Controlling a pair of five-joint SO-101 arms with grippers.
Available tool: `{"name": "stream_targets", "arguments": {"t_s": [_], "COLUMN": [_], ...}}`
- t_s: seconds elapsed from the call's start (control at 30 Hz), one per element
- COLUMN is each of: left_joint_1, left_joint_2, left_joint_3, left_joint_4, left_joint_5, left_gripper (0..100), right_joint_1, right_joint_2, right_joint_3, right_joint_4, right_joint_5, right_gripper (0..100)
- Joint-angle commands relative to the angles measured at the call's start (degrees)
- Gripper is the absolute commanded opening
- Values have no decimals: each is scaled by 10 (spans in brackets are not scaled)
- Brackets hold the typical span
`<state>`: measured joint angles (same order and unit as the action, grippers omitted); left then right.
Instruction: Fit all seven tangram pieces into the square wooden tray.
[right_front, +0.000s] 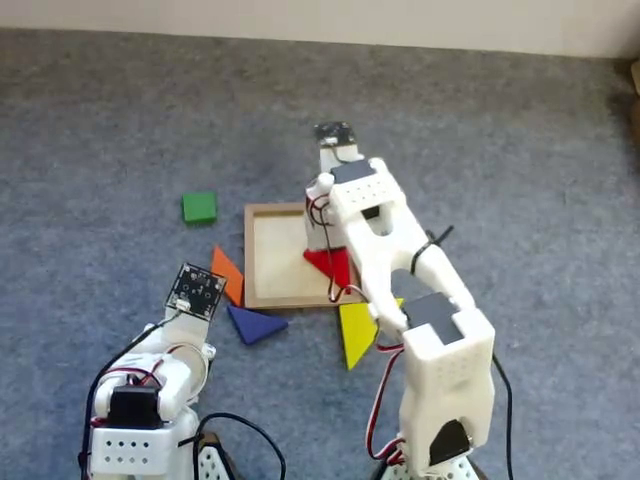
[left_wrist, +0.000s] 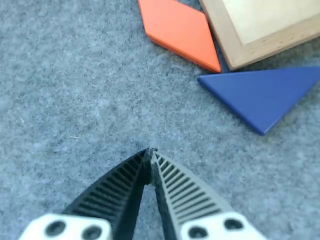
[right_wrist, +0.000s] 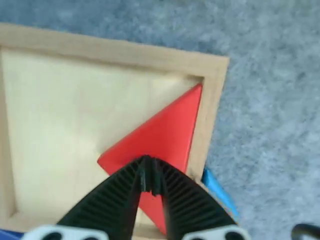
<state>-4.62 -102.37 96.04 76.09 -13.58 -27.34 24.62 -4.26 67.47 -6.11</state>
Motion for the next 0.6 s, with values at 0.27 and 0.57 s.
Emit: {"name": "stream_targets", "arguments": {"t_s": [0.27, 0.57], "left_joint_1": [-6, -6], "left_joint_2": [-15, -15], "left_joint_3": [11, 11], "left_joint_4": [4, 4], "left_joint_5": [-6, -6], "left_gripper": [8, 8], "right_joint_1": [22, 21], "right_joint_2": [-12, -179], "right_joint_3": [-42, -51], "right_joint_4": [16, 119], "right_joint_5": [1, 1], "right_gripper": [6, 6]}}
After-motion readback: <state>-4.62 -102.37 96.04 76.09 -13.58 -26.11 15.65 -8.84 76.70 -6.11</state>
